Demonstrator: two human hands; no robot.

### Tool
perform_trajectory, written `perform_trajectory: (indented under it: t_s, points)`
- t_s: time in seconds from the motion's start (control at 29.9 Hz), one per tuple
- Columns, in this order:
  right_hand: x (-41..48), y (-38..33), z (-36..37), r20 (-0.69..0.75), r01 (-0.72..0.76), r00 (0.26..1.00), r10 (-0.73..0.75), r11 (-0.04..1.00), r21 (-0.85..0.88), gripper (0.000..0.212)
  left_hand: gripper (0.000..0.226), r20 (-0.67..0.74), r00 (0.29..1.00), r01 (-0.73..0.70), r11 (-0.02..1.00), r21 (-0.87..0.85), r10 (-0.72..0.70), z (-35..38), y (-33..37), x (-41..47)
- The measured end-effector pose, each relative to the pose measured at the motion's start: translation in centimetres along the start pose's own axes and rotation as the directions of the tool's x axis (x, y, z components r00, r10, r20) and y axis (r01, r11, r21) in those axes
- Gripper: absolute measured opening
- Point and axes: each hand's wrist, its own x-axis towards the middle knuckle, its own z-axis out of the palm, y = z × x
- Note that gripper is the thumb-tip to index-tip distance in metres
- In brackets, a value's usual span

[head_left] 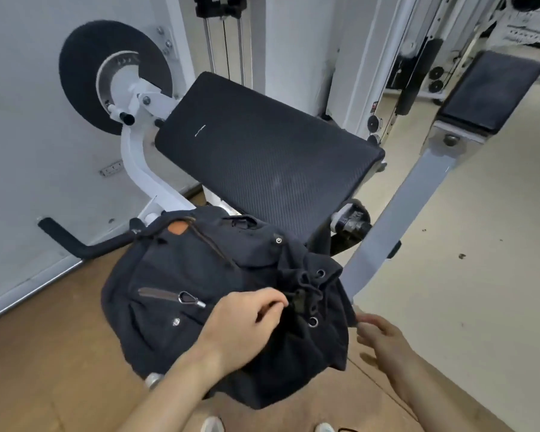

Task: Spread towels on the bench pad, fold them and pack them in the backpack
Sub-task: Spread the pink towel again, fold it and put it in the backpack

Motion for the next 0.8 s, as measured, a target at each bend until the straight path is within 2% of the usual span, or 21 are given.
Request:
perform_trajectory:
  t_s: [0.07,0.13,0.23,0.3,0.37,0.43,0.5,0.54,0.6,0.64,0.7,0.77,0.8]
  points:
    - [1.9,2.3,-1.1,0.139,-0.164,0.976,0.165,0.986,-0.024,0.021,0.016,-0.003,0.991,0.137,0.991,0.002,-0.137,4.0,1.9,-1.6]
    - [3.4,4.0,-1.4,0.273,-0.255,0.926,0.260,0.965,-0.053,0.032,0.016,-0.030,0.963,0.267,0.963,-0.031,-0.268,6.8,3.3,-2.9]
    - [5.2,5.3,-0.9,0.512,-0.338,0.815,0.272,0.940,0.039,0.025,0.016,-0.135,0.928,0.357,0.933,0.048,-0.348,9.1,4.9,-4.6]
    - [6.0,5.3,-0.8,0.582,-0.434,0.762,0.285,0.891,0.132,0.024,0.013,-0.192,0.907,0.387,0.922,0.027,-0.375,10.8,6.2,-6.2]
    - [6.5,4.7,-0.2,0.590,-0.446,0.762,0.268,0.877,0.177,0.015,0.009,-0.220,0.889,0.403,0.914,-0.040,-0.401,12.8,6.6,-7.6]
    - [6.5,3.8,0.5,0.527,-0.281,0.830,0.183,0.953,0.112,0.010,0.022,-0.187,0.870,0.459,0.888,-0.035,-0.457,14.9,6.4,-8.3]
    - [6.4,3.4,1.0,0.481,-0.085,0.874,0.073,0.996,0.004,0.015,0.037,-0.033,0.832,0.552,0.832,-0.054,-0.554,16.4,6.7,-7.5]
    - [5.9,3.0,1.0,0.483,-0.016,0.875,0.029,0.999,-0.030,0.017,0.039,0.033,0.787,0.615,0.780,-0.113,-0.616,17.0,6.9,-6.8]
    - [4.6,2.6,0.4,0.473,0.135,0.878,-0.071,0.985,-0.104,0.017,0.039,0.134,0.721,0.674,0.643,-0.363,-0.680,18.0,7.7,-5.4]
    - [3.7,2.4,-0.1,0.448,0.216,0.886,-0.124,0.963,-0.161,0.020,0.031,0.146,0.715,0.649,0.572,-0.502,-0.684,18.4,7.9,-5.0]
    - [1.6,1.6,-1.3,0.397,0.375,0.883,-0.252,0.887,-0.269,0.029,0.024,0.195,0.677,0.631,0.423,-0.650,-0.709,19.2,8.0,-4.2]
    - [-0.7,0.2,-2.9,0.414,0.517,0.837,-0.358,0.764,-0.385,0.032,0.032,0.173,0.687,0.528,0.321,-0.786,-0.706,19.5,9.7,-3.9]
    - [-1.6,-0.5,-3.7,0.439,0.584,0.800,-0.409,0.702,-0.408,0.035,0.026,0.144,0.701,0.451,0.279,-0.848,-0.698,19.1,11.3,-3.9]
